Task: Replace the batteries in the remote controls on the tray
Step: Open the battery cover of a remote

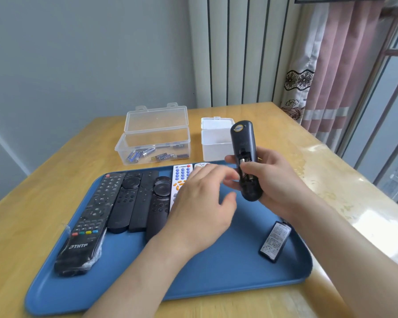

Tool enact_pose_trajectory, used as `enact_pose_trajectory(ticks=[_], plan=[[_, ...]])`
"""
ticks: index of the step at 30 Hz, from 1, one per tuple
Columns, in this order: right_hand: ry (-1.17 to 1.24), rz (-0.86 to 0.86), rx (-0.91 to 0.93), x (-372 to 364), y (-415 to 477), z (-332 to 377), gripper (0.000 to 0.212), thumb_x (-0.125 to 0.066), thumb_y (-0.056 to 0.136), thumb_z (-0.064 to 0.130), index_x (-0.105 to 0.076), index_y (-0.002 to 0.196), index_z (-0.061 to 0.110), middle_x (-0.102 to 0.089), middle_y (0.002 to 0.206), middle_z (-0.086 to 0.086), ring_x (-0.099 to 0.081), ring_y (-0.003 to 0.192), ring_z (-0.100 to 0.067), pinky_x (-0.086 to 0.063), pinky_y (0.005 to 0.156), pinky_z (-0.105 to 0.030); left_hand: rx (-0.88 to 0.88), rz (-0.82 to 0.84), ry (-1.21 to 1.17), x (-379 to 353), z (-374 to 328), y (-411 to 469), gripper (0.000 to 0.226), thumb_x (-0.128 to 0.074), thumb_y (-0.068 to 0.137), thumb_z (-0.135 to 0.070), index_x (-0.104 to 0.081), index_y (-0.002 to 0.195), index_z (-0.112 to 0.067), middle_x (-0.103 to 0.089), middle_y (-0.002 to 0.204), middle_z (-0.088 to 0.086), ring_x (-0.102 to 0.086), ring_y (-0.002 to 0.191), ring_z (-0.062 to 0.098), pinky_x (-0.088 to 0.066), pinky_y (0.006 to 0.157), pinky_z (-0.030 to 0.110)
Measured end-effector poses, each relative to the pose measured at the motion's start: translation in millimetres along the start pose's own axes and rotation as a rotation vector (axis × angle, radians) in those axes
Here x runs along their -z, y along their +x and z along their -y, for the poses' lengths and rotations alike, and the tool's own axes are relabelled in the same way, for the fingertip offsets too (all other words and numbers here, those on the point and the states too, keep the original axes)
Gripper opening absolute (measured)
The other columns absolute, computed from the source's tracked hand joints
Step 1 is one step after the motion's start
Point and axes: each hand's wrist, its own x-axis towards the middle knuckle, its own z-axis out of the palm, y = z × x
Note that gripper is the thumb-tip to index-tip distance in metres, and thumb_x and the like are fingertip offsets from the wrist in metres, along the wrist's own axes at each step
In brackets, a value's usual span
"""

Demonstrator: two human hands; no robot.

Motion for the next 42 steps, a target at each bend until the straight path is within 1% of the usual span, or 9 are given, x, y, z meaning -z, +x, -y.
enact_pose_trajectory(ticks=[3,8,16,20,23,30,33,38,42], plan=[[-0.098,-0.084,0.006,5,1,-2,0.037,-0.035,0.095,-0.014,-0.047,0.127,-0.002,-0.059,0.124,-0.024,-0.071,0.086,-0.029,-0.062,0.074,-0.041,-0.03,0.26,0.13,-7,-15,-8,0.021,-0.057,0.087,-0.044,-0.069,0.089,-0.027,-0.059,0.084,-0.012,-0.05,0.082,0.008,-0.046,0.082,0.031],[-0.216,-0.133,0.01,6,2,-4,0.036,-0.036,0.094,-0.013,-0.048,0.124,0.003,-0.059,0.121,-0.022,-0.071,0.083,-0.027,-0.061,0.076,-0.041,-0.069,0.408,0.348,-26,-35,-16,0.053,-0.048,0.08,-0.073,-0.065,0.107,-0.031,-0.054,0.098,-0.009,-0.049,0.1,0.014,-0.044,0.085,0.037],[0.077,-0.053,-0.056,6,0,-2,0.026,-0.046,0.097,0.0,-0.056,0.121,0.003,-0.07,0.104,-0.019,-0.07,0.071,-0.025,-0.055,0.058,-0.032,0.016,0.332,0.223,-20,-28,-13,0.018,-0.057,0.081,-0.029,-0.065,0.097,-0.026,-0.066,0.094,-0.005,-0.059,0.092,0.02,-0.048,0.081,0.034],[0.259,-0.024,-0.067,9,1,5,0.018,-0.058,0.094,0.019,-0.06,0.107,0.008,-0.071,0.095,-0.012,-0.065,0.064,-0.018,-0.05,0.053,-0.025,0.301,0.249,-0.307,4,-15,1,0.007,-0.071,0.083,-0.015,-0.069,0.09,-0.019,-0.074,0.078,-0.003,-0.067,0.072,0.012,-0.052,0.068,0.024],[0.24,0.097,-0.038,8,-3,7,0.034,-0.075,0.072,0.022,-0.062,0.101,0.01,-0.066,0.09,-0.008,-0.059,0.065,-0.015,-0.049,0.056,-0.022,0.503,0.107,-0.746,16,-9,5,0.012,-0.068,0.087,-0.009,-0.063,0.098,-0.01,-0.075,0.075,0.004,-0.069,0.065,0.015,-0.052,0.059,0.02],[0.101,0.139,0.037,4,-2,4,0.026,-0.073,0.078,0.001,-0.061,0.101,0.005,-0.058,0.078,-0.013,-0.048,0.061,-0.025,-0.044,0.055,-0.033,0.464,0.144,-0.761,9,-6,3,0.022,-0.064,0.091,-0.023,-0.06,0.112,-0.021,-0.076,0.088,0.002,-0.065,0.074,0.008,-0.046,0.073,0.024],[0.039,0.132,0.046,4,-4,4,0.023,-0.073,0.077,0.0,-0.063,0.095,0.01,-0.061,0.071,-0.003,-0.049,0.059,-0.018,-0.04,0.063,-0.033,0.426,0.082,-0.823,12,-2,5,0.032,-0.066,0.089,-0.012,-0.061,0.116,-0.029,-0.066,0.071,-0.004,-0.053,0.057,0.005,-0.039,0.056,0.015],[0.152,0.103,-0.087,-6,-6,5,0.041,-0.059,0.094,0.03,-0.059,0.121,-0.001,-0.063,0.093,-0.016,-0.055,0.076,-0.028,-0.051,0.061,-0.031,0.42,0.015,-1.018,17,3,8,0.029,-0.073,0.078,-0.005,-0.073,0.103,-0.021,-0.063,0.082,0.021,-0.048,0.059,0.015,-0.041,0.05,0.016],[0.242,0.07,-0.222,-9,-4,2,0.049,-0.044,0.101,0.044,-0.058,0.127,0.006,-0.068,0.111,-0.021,-0.065,0.08,-0.027,-0.054,0.069,-0.036,0.451,-0.137,-1.169,18,3,9,0.034,-0.073,0.067,-0.011,-0.069,0.101,-0.016,-0.062,0.077,0.014,-0.052,0.051,0.009,-0.047,0.051,0.015]])
